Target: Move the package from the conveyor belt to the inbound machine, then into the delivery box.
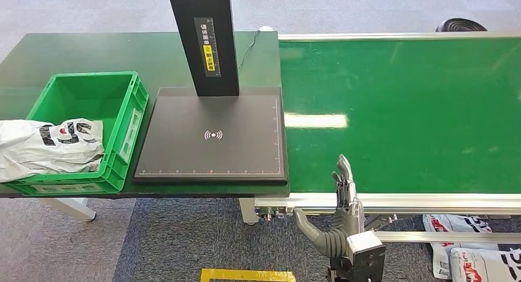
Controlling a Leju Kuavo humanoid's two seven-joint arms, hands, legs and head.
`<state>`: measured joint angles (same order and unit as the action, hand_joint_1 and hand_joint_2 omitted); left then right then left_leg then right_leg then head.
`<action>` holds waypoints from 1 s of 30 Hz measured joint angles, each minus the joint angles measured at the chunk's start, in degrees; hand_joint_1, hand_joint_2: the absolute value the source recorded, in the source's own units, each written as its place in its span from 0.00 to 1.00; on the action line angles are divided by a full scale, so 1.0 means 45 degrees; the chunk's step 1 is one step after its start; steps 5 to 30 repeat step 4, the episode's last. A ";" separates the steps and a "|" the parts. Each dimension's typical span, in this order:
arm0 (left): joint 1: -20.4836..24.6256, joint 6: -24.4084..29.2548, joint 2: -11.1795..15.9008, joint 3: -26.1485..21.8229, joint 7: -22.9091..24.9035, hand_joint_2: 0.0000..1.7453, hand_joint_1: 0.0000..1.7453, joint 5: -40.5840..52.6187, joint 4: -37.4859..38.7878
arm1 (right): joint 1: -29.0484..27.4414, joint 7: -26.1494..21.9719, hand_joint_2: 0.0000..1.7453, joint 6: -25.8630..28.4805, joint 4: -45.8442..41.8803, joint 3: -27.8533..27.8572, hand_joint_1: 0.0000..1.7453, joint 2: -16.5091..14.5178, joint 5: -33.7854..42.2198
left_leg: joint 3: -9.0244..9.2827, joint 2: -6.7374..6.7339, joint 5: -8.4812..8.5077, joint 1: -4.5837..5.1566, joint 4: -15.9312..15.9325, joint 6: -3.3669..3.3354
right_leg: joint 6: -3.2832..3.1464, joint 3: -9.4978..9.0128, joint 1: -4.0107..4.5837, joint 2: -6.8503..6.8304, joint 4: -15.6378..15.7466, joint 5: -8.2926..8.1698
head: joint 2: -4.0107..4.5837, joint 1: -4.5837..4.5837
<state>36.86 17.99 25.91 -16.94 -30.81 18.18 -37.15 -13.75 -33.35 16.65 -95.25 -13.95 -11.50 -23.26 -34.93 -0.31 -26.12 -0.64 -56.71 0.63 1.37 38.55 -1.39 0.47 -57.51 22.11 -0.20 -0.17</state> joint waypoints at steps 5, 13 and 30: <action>0.0003 -0.0058 -0.0109 0.0006 0.0019 1.00 0.00 0.0234 0.0007 | 0.0026 -0.0001 1.00 0.0000 0.0015 -0.0008 0.00 0.0000 0.0010 | 0.0003 0.0000 0.0000 0.0000 0.0000 0.0000 | 0.0000 0.0000 0.0000 0.0002 0.0000 -0.0001 | 0.0000 0.0000; 0.0003 -0.0058 -0.0109 0.0006 0.0019 1.00 0.00 0.0234 0.0007 | 0.0026 -0.0001 1.00 0.0000 0.0015 -0.0008 0.00 0.0000 0.0010 | 0.0003 0.0000 0.0000 0.0000 0.0000 0.0000 | 0.0000 0.0000 0.0000 0.0002 0.0000 -0.0001 | 0.0000 0.0000; 0.0003 -0.0058 -0.0109 0.0006 0.0019 1.00 0.00 0.0234 0.0007 | 0.0026 -0.0001 1.00 0.0000 0.0015 -0.0008 0.00 0.0000 0.0010 | 0.0003 0.0000 0.0000 0.0000 0.0000 0.0000 | 0.0000 0.0000 0.0000 0.0002 0.0000 -0.0001 | 0.0000 0.0000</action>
